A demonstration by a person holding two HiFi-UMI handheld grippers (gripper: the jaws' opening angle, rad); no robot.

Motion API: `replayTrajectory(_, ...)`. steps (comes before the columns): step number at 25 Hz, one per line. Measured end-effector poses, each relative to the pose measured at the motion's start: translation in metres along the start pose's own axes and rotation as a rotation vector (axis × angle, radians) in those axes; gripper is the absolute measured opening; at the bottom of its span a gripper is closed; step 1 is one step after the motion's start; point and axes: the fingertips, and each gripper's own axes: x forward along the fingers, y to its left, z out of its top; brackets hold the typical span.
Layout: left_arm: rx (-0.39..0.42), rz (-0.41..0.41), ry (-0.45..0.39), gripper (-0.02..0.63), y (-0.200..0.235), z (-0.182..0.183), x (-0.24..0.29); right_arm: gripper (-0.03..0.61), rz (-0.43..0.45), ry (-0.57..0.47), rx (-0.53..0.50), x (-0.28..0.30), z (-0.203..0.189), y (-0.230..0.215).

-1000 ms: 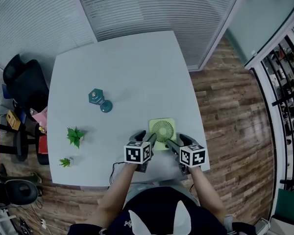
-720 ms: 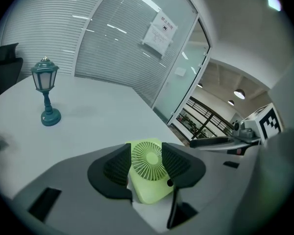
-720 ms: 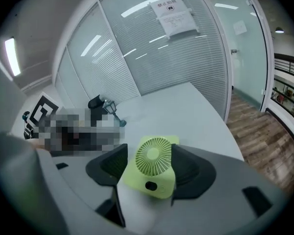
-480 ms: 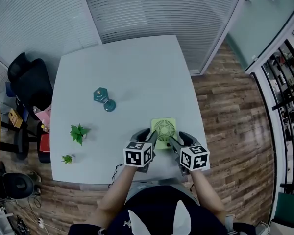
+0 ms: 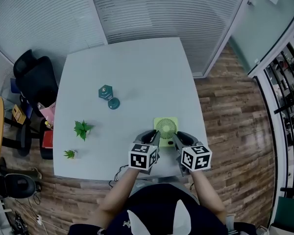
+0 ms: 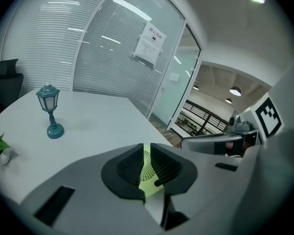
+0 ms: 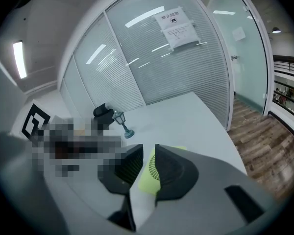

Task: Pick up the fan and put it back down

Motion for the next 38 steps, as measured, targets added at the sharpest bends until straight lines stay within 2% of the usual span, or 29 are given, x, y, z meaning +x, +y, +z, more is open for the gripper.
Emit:
replayTrajectory(3, -0.021, 0.001, -0.005, 0.044, -0.006, 0.000, -0.004, 0.011, -0.009, -0.008, -0.016, -0.005, 0.000, 0.003)
replayTrajectory(4, -0.025, -0.002, -0.011, 0.041, -0.009, 0.000, -0.005, 0.008, -0.013, -0.010, -0.019, -0.007, 0.000, 0.003)
replayTrajectory(9, -0.006, -0.016, -0.045, 0.034, -0.021, 0.007, -0.012, 0.006, -0.007, -0.026, -0.036, -0.014, 0.004, 0.009)
replayTrajectory(14, 0.064, -0.015, -0.045, 0.029, -0.030, 0.006, -0.017, 0.005, -0.002, -0.049, -0.051, -0.021, 0.009, 0.011)
replayTrajectory(19, 0.095, -0.003, -0.057, 0.023, -0.040, 0.008, -0.019, 0.003, -0.002, -0.032, -0.072, -0.024, 0.006, 0.011)
replayTrajectory(24, 0.078, -0.020, -0.058, 0.023, -0.049, 0.008, -0.020, 0.003, 0.005, -0.033, -0.086, -0.026, 0.006, 0.011)
replayTrajectory(29, 0.108, -0.009, -0.052, 0.023, -0.051, 0.006, -0.017, 0.003, 0.011, -0.034, -0.096, -0.026, 0.008, 0.011)
replayTrajectory(38, 0.114, -0.006, -0.049, 0.021, -0.051, 0.006, -0.020, 0.003, 0.017, -0.031, -0.111, -0.027, 0.010, 0.012)
